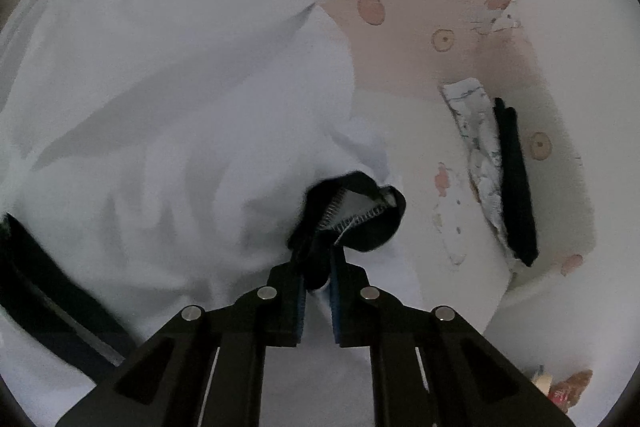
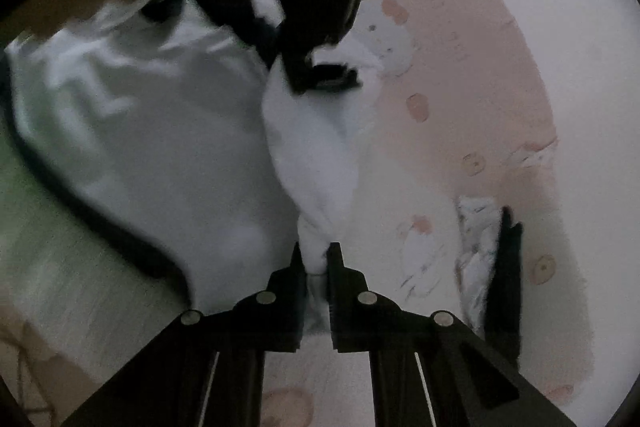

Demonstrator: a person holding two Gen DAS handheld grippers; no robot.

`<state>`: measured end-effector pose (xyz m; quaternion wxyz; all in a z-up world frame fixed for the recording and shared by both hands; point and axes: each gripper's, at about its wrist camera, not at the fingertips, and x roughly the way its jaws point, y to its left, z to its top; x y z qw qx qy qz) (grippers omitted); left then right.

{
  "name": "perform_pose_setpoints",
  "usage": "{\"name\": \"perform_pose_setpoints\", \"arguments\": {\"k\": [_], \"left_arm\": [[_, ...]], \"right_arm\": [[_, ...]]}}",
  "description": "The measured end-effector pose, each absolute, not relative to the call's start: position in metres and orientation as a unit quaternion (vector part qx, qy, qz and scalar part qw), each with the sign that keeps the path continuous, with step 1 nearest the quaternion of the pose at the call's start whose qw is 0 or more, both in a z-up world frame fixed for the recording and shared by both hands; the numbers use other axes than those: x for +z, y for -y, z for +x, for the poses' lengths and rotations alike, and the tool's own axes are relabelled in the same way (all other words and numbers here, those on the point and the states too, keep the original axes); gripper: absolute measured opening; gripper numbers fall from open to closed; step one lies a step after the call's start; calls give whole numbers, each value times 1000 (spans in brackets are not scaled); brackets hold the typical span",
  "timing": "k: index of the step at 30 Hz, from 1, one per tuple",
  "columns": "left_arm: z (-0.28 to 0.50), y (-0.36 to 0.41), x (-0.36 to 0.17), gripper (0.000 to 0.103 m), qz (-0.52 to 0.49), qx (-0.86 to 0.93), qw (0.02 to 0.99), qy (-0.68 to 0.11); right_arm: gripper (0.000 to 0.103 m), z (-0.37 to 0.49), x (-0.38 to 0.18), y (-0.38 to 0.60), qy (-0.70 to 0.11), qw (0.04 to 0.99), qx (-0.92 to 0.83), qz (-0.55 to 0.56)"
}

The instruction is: Fold clothes

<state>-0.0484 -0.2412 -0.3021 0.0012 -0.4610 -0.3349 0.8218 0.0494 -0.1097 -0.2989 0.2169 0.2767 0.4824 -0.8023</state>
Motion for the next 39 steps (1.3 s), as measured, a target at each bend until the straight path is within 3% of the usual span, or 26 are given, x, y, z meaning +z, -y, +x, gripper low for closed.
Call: {"name": "perform_pose_setpoints", "arguments": {"k": [3,10,13,15,16,17,21,27,31,39], "left_arm": [[-47,247,-307,5,-467,821,-12,328],[-46,250,-307,5,-463,805,15,370],[-42,252,-300,9,-455,798,29,394],[-40,251,-294,29,-464,798,14,384],[-39,251,-291,57,-467,799,10,379],[-36,252,-287,68,-457,804,10,381],[-28,255,-275,68,-435,811,1,391],[-25,259,-269,68,-430,815,-11,388],[-27,262,-271,68,-440,813,-13,381],[-38,256,-273,68,-461,818,-4,344]], "right_arm": [[5,58,-305,105,-500,214,-792,278],[6,49,-296,97,-456,233,-803,306],[18,51,-287,94,-445,233,-811,300],[28,50,-279,90,-425,236,-821,300],[30,49,-275,88,-414,238,-827,298],[34,46,-270,86,-403,241,-832,296],[57,36,-258,82,-382,242,-843,291],[58,25,-249,92,-378,228,-853,280],[59,-8,-238,92,-333,230,-866,295],[60,-77,-233,93,-168,274,-847,424]]}}
